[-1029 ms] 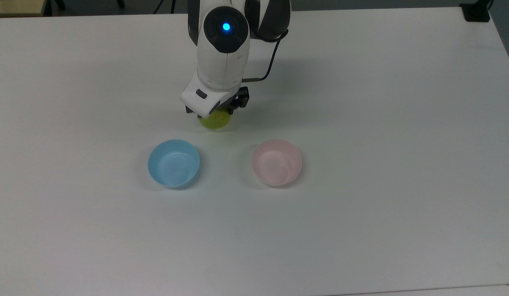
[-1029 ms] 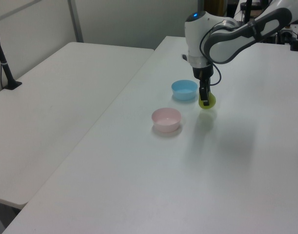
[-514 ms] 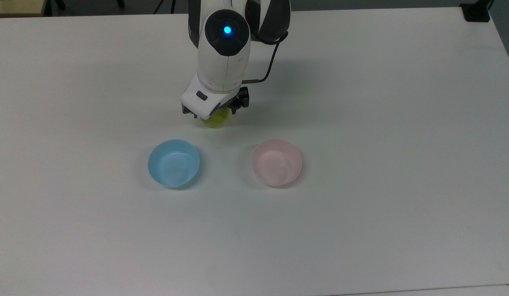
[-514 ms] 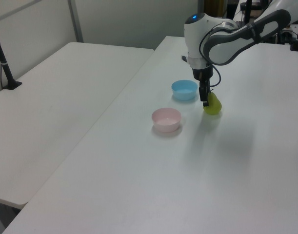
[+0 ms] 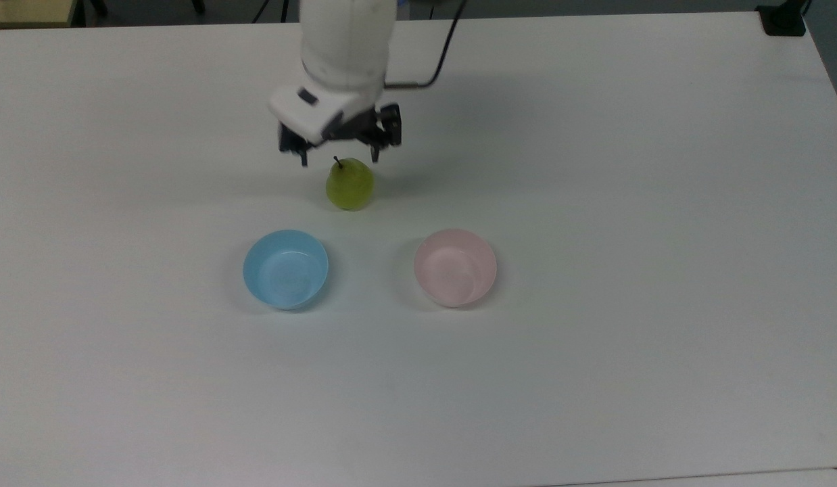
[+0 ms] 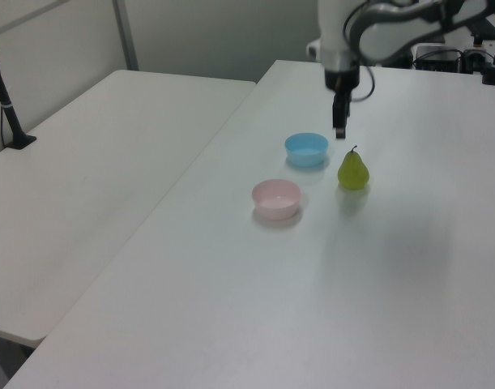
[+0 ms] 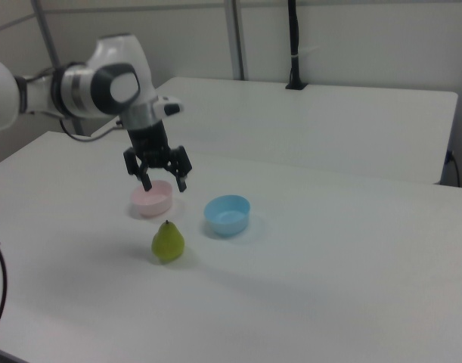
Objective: Pick up a pear from the bowl
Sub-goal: 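Raise the held pear higher above the table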
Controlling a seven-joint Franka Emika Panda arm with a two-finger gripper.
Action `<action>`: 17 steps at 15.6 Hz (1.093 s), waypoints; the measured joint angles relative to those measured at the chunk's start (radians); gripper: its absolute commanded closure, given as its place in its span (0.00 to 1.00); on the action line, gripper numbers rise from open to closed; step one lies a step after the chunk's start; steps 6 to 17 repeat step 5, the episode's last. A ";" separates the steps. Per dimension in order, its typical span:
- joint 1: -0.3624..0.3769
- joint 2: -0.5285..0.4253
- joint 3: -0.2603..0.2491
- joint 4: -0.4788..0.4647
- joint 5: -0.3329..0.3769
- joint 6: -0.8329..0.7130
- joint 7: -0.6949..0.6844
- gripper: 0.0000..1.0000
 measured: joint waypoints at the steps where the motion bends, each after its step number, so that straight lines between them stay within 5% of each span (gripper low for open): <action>1: -0.018 -0.045 0.000 0.008 0.005 -0.050 0.003 0.00; 5: -0.084 -0.125 0.005 0.043 0.101 -0.146 0.005 0.00; 17: -0.084 -0.125 0.005 0.043 0.101 -0.146 0.005 0.00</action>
